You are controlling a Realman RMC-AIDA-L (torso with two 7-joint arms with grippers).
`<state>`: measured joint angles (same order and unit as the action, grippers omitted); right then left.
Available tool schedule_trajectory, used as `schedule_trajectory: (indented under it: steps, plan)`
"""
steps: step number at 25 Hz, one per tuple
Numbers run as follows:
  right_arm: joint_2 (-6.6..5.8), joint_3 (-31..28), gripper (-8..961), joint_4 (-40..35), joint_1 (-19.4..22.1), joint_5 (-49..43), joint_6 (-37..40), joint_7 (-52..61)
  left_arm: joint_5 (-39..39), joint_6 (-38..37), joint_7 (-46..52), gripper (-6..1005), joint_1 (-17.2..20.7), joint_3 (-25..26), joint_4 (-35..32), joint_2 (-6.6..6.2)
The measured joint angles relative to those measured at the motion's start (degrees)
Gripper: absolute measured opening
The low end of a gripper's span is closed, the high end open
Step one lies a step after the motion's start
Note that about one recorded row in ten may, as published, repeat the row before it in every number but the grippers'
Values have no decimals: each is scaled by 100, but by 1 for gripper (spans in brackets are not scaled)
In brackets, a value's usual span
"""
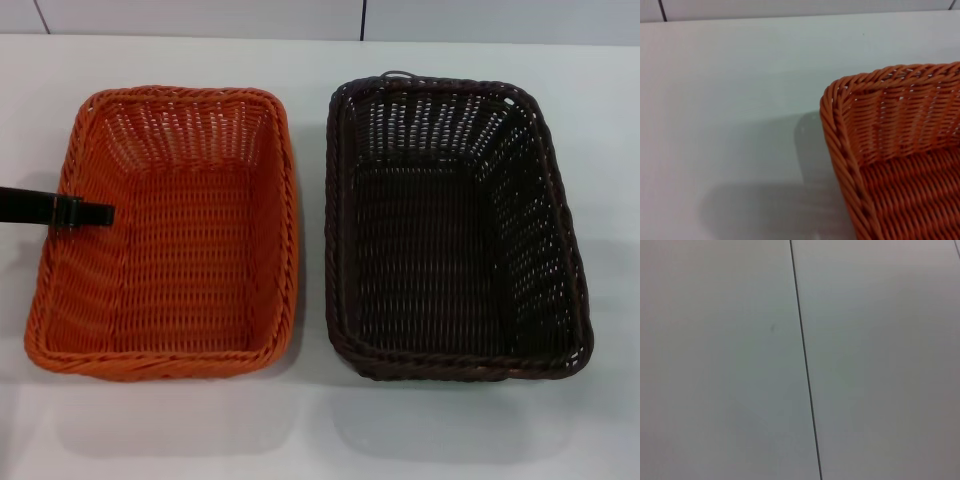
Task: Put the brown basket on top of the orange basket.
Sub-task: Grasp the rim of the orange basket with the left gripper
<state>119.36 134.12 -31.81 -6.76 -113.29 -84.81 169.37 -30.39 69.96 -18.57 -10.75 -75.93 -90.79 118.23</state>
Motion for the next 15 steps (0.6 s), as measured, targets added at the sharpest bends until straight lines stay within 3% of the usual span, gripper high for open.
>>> schedule_trajectory:
  steps: [5,11,15]
  plan:
    - [0,0,788,0,0,-14,1,0,31,156,-246,819,-155,18,278,-22]
    - [0,0,788,-24,-5,-28,3,0,159,219,-388,572,-258,-32,387,-1]
    - [0,0,789,-13,1,-34,-4,0,157,195,-446,329,-271,-46,326,-14]
